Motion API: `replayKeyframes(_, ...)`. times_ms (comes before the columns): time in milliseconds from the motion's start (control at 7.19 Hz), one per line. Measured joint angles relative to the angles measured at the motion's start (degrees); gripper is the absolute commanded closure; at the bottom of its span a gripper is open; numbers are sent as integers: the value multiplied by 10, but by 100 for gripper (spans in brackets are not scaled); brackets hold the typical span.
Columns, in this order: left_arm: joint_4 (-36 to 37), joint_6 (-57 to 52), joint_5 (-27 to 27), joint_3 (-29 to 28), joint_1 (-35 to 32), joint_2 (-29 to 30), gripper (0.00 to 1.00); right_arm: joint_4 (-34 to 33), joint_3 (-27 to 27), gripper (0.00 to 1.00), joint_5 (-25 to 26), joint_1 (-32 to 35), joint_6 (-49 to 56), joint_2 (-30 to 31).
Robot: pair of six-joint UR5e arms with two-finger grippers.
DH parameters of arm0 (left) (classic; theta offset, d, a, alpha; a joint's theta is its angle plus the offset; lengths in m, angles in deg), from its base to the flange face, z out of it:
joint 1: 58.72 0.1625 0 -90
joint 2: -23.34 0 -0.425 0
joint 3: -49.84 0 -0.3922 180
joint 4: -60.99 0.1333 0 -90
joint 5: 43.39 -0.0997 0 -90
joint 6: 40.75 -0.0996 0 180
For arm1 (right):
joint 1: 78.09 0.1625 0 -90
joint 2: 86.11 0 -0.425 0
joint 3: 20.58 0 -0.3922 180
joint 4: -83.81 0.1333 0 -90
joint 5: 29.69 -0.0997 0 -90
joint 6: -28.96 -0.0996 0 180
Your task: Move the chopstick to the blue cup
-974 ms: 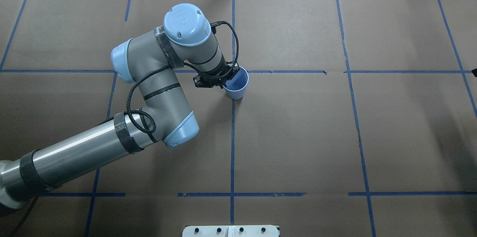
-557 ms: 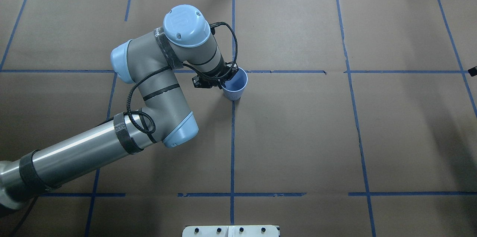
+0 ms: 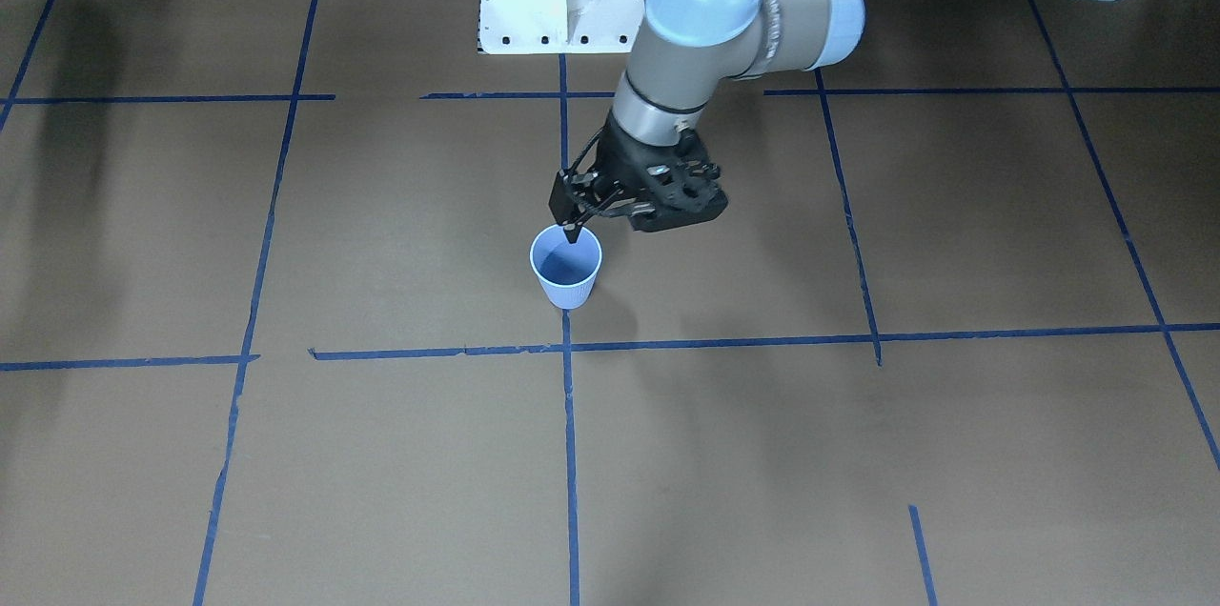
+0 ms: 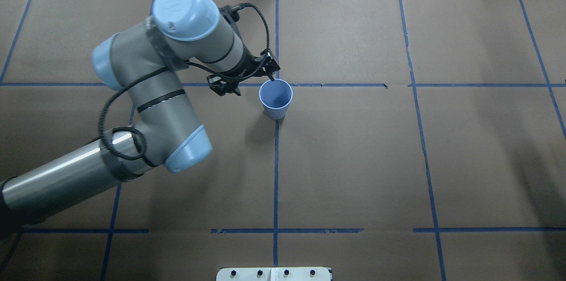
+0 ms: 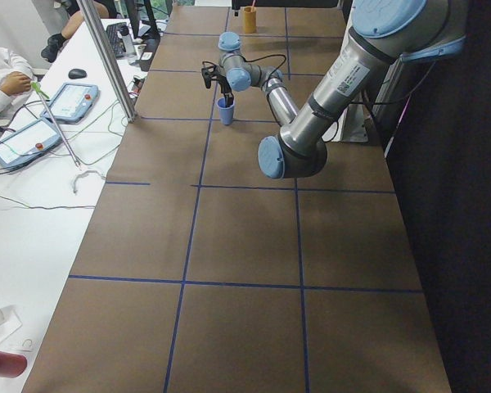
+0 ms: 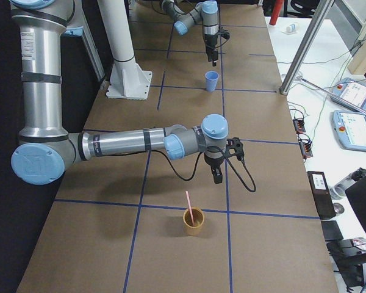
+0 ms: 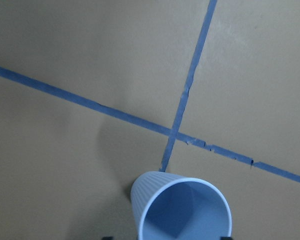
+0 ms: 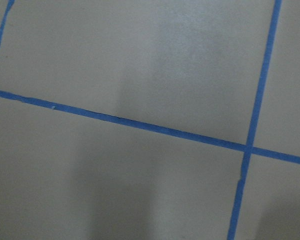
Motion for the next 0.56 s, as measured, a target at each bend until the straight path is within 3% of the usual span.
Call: replayKeyframes(557, -1, 1, -1, 29, -7, -32, 0, 1, -19, 11, 14, 63, 50, 83)
